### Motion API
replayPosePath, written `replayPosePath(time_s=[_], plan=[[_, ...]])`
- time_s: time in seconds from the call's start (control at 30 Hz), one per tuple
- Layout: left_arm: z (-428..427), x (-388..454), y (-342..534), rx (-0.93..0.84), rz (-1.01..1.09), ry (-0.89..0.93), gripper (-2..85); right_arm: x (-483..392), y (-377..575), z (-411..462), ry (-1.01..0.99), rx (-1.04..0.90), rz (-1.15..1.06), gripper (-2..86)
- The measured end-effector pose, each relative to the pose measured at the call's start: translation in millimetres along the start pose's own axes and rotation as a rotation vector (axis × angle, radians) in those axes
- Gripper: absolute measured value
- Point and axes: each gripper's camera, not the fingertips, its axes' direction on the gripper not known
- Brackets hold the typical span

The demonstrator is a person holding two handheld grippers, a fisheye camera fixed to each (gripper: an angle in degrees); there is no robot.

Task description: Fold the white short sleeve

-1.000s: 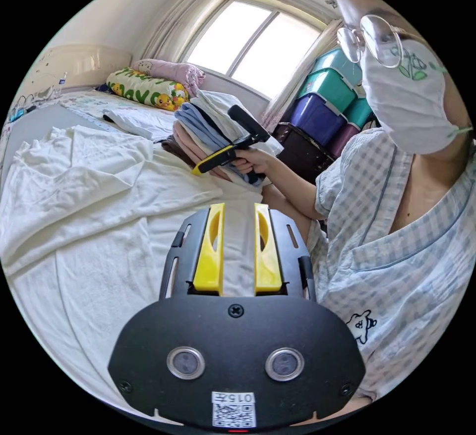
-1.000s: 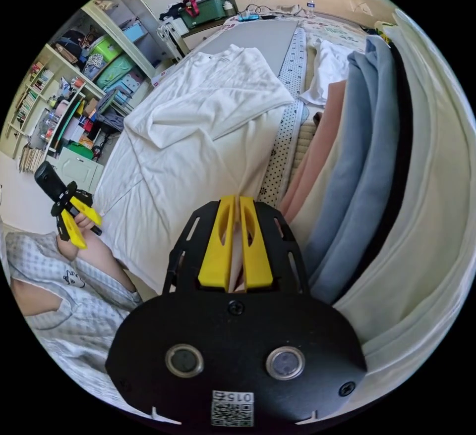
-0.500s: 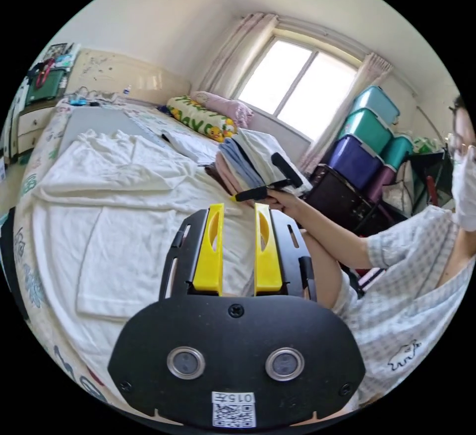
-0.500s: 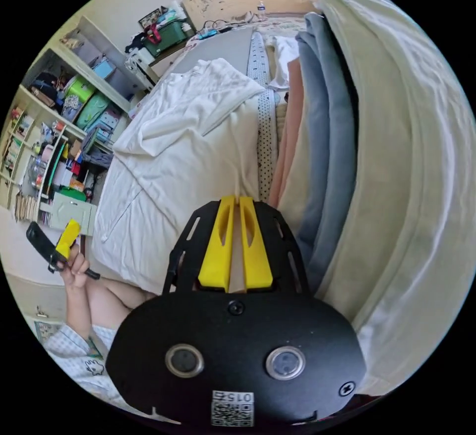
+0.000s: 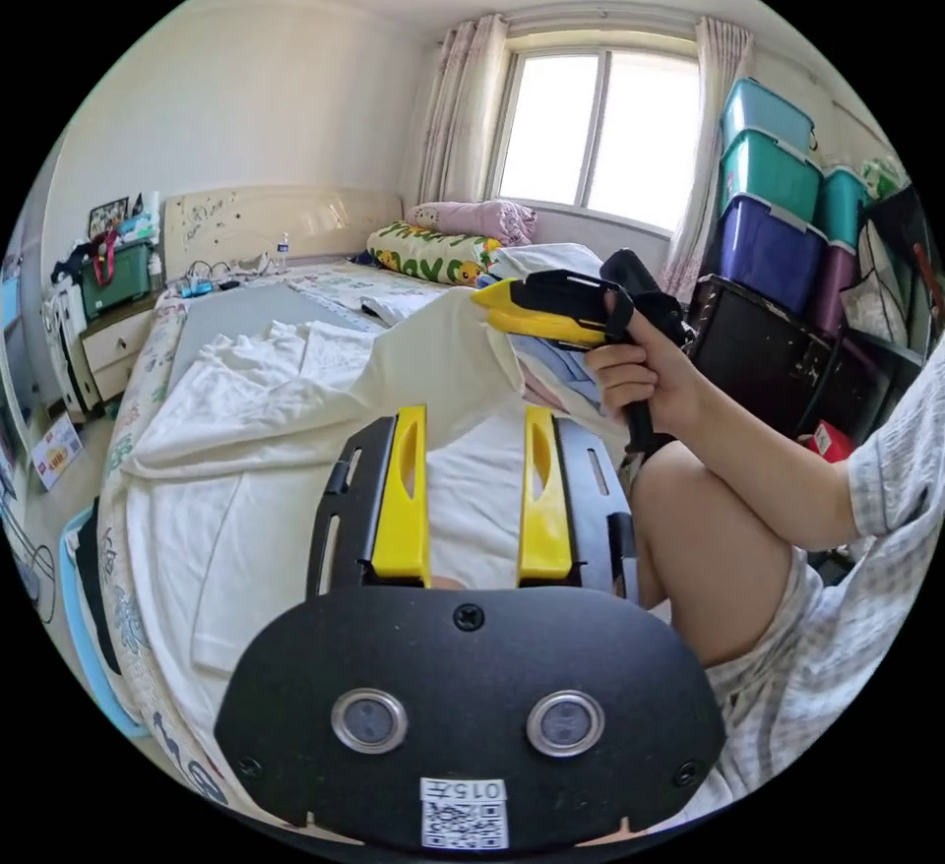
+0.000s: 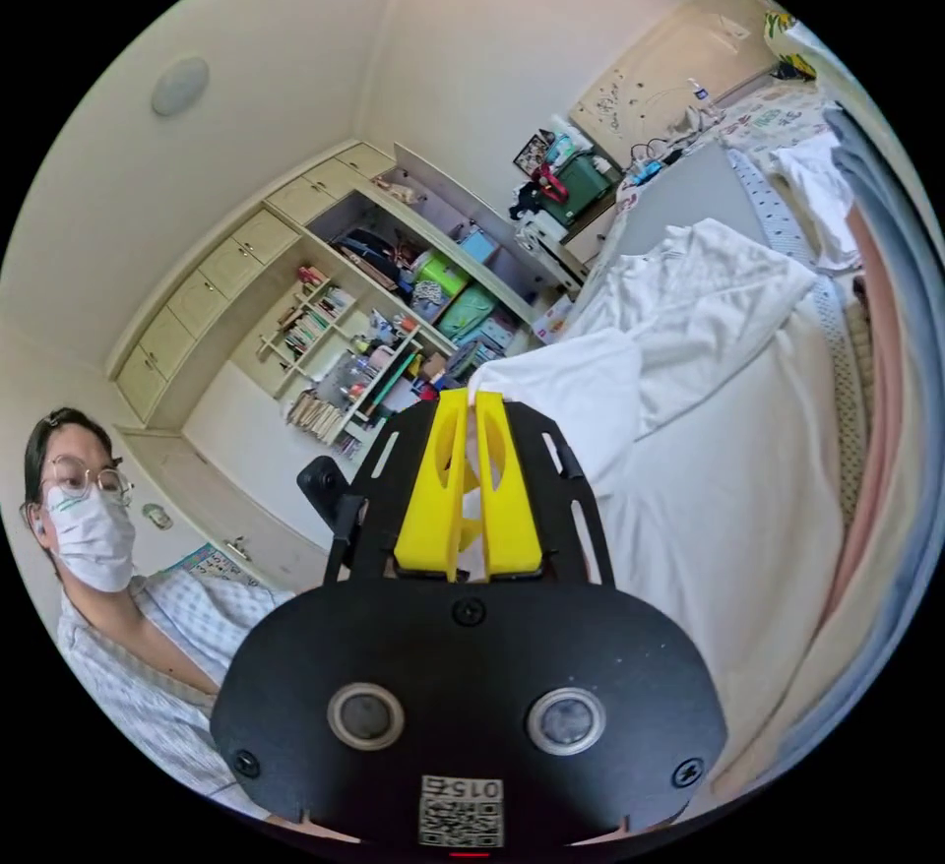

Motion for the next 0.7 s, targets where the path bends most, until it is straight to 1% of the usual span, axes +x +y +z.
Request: replayPosePath(time_s=[0.2,0.27,0.33,0.4,0.47,0.53,0.6,0.63,0.7], plan=[[8,6,2,0.072,-0.041,-0.146,13.5,-8,-23,27,-0.090,0.008,-0.021,0.1],[8,4,4,0.083,-0.068,-0.144,13.2,-12,-31,32,-0.101,-0.004,-0.027,0.2],[8,2,6,0.098,-0.089,-0.119,11.3,-22,-39,32,-0.087,-0.014,-0.050,0.3],[0,-4,12,0.133,-0.111,-0.109,5.4,-42,-50,23,-0.027,-0.014,-0.119,0.5],[-13,-16,17,0.162,-0.149,-0.139,2.1,-65,-56,16,0.014,-0.023,-0.219,0.6],[-33,-34,20,0.182,-0.210,-0.189,1.1,-89,-61,18,0.050,-0.093,-0.309,0.8],[-73,-61,29,0.237,-0.313,-0.246,0.6,-120,-63,38,0.107,-0.234,-0.420,1.5],[-83,-68,33,0.256,-0.335,-0.251,0.5,-126,-63,47,0.129,-0.274,-0.434,2.1],[-116,-89,48,0.289,-0.400,-0.272,0.5,-148,-59,92,0.199,-0.425,-0.455,5.4]])
